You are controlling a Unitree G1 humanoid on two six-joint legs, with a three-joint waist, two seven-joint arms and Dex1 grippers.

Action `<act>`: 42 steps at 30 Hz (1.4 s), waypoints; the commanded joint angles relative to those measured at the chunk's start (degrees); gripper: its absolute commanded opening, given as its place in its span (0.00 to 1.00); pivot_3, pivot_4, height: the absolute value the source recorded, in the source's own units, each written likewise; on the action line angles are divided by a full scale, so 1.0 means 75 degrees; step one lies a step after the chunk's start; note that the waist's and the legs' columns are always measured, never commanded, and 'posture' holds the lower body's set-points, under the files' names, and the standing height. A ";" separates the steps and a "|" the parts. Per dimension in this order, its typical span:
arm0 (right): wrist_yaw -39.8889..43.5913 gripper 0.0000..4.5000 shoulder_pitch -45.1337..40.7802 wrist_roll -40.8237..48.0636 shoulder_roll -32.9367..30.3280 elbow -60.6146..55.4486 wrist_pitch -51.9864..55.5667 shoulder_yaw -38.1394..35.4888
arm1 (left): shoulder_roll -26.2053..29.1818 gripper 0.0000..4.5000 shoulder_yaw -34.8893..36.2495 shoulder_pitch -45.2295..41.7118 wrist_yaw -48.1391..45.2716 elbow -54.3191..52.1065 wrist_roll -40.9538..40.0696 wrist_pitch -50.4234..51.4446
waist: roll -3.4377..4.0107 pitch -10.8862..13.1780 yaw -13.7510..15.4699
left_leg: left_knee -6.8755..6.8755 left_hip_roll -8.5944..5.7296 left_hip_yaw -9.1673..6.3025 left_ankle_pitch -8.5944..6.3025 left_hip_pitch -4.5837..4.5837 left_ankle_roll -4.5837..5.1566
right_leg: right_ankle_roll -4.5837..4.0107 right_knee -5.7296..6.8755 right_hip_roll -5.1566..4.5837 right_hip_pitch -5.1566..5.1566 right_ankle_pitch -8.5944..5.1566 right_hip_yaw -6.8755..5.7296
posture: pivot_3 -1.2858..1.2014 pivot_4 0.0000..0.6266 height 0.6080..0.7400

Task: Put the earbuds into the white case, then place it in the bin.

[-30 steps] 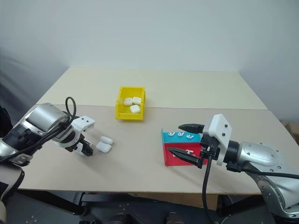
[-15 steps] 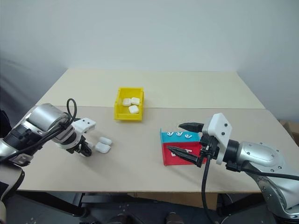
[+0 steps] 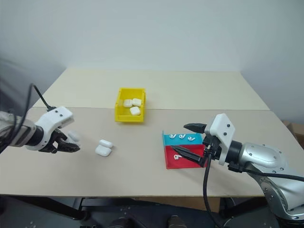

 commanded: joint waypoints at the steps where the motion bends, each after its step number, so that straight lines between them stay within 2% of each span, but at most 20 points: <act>1: -0.0046 1.00 -0.0074 -0.0110 0.0098 -0.0111 -0.0258 -0.0071 | -0.1128 0.61 0.1659 0.0539 0.0015 -0.0659 -0.0295 -0.1488 | -0.0007 0.0001 0.0056 | 0.0008 0.0002 -0.0002 0.0002 -0.0006 -0.0004 | -0.0002 -0.0002 -0.0001 0.0003 0.0003 -0.0008 | 0.52 0.24 1.00; 3: -0.0050 1.00 -0.0087 -0.0170 0.0156 -0.0082 -0.0303 -0.0069 | -0.1977 0.61 0.1886 0.0797 -0.0076 -0.0950 -0.0418 -0.2244 | -0.0007 0.0000 0.0074 | 0.0013 0.0001 0.0001 0.0002 -0.0002 -0.0004 | -0.0001 -0.0009 -0.0007 0.0015 0.0007 -0.0009 | 0.52 0.24 1.00; 7: 0.0037 1.00 0.0014 -0.0249 0.0186 -0.0068 -0.0383 -0.0188 | -0.3238 0.61 0.1858 0.0624 -0.1145 -0.0656 -0.1257 -0.3023 | -0.0007 -0.0001 0.0068 | 0.0012 -0.0001 0.0001 0.0003 -0.0005 -0.0002 | 0.0000 -0.0012 -0.0004 0.0017 0.0008 -0.0006 | 0.52 0.24 1.00; 11: 0.0248 1.00 0.0011 -0.0382 0.0027 0.0074 -0.0387 -0.0156 | -0.4314 0.61 0.1244 0.0295 -0.1459 -0.0301 -0.1035 -0.3816 | -0.0006 -0.0002 0.0068 | 0.0011 -0.0001 -0.0003 0.0003 -0.0004 -0.0001 | 0.0000 -0.0008 0.0003 0.0019 0.0009 -0.0003 | 0.52 0.24 1.00; 15: 0.0819 1.00 -0.0181 -0.0670 -0.0522 0.0416 -0.0414 -0.0003 | -0.5362 0.61 0.0943 0.0459 -0.2572 0.0194 -0.0624 -0.5620 | 0.0001 -0.0007 0.0025 | 0.0015 -0.0007 -0.0002 0.0004 0.0008 0.0000 | 0.0001 -0.0009 0.0003 0.0034 0.0010 0.0003 | 0.52 0.24 1.00; 20: 0.1567 1.00 -0.0571 -0.1428 -0.1426 0.1137 -0.0461 0.0591 | -0.5517 0.61 0.0648 0.0341 -0.3767 0.0682 -0.0774 -0.6001 | 0.0002 -0.0007 -0.0091 | 0.0018 -0.0004 -0.0009 0.0005 0.0015 0.0002 | 0.0003 -0.0004 0.0010 0.0037 0.0009 0.0005 | 0.52 0.24 1.00; 23: 0.1846 1.00 -0.1130 -0.1775 -0.1847 0.1469 -0.0140 0.1151 | -0.5534 0.61 0.0425 0.0366 -0.3983 0.0788 -0.0402 -0.6348 | 0.0003 -0.0008 -0.0142 | 0.0018 -0.0004 -0.0009 0.0005 0.0014 0.0002 | 0.0004 -0.0008 0.0009 0.0037 0.0008 0.0006 | 0.52 0.24 1.00; 26: 0.2143 1.00 -0.1696 -0.2003 -0.2009 0.1765 0.0075 0.1689 | -0.5536 0.61 0.0262 0.0399 -0.3921 0.0808 -0.0101 -0.6539 | 0.0004 -0.0008 -0.0136 | 0.0017 -0.0003 -0.0009 0.0005 0.0014 0.0003 | 0.0005 -0.0006 0.0011 0.0035 0.0009 0.0009 | 0.52 0.24 1.00; 29: 0.2394 0.88 -0.2179 -0.2408 -0.2073 0.1989 0.0210 0.2328 | -0.5543 0.61 0.0178 0.0471 -0.3791 0.0665 0.0033 -0.6543 | 0.0004 -0.0008 -0.0131 | 0.0018 -0.0003 -0.0011 0.0005 0.0013 0.0003 | 0.0006 -0.0006 0.0012 0.0034 0.0008 0.0008 | 0.52 0.24 1.00; 31: 0.2566 0.74 -0.2663 -0.2919 -0.2088 0.2285 0.0425 0.2992 | -0.5495 0.61 0.0001 0.0552 -0.3668 0.0472 0.0226 -0.6488 | 0.0004 -0.0008 -0.0140 | 0.0018 -0.0003 -0.0009 0.0005 0.0013 0.0003 | 0.0007 -0.0006 0.0010 0.0033 0.0008 0.0009 | 0.52 0.24 1.00; 36: 0.3201 0.74 -0.3558 -0.3915 -0.2101 0.2896 0.0572 0.4193 | -0.5431 0.61 -0.0320 0.0714 -0.3237 0.0017 0.0439 -0.6181 | 0.0005 -0.0008 -0.0124 | 0.0017 -0.0003 -0.0005 0.0005 0.0004 0.0002 | 0.0006 -0.0003 0.0010 0.0016 0.0009 0.0011 | 0.52 0.24 1.00; 42: 0.3818 0.74 -0.4060 -0.5005 -0.1975 0.3436 0.0609 0.5219 | -0.5602 0.61 -0.0435 0.0934 -0.2577 -0.0527 0.0382 -0.5854 | 0.0005 -0.0008 -0.0115 | 0.0017 -0.0002 -0.0004 0.0004 -0.0003 0.0003 | 0.0007 -0.0001 0.0011 0.0008 0.0008 0.0011 | 0.52 0.24 1.00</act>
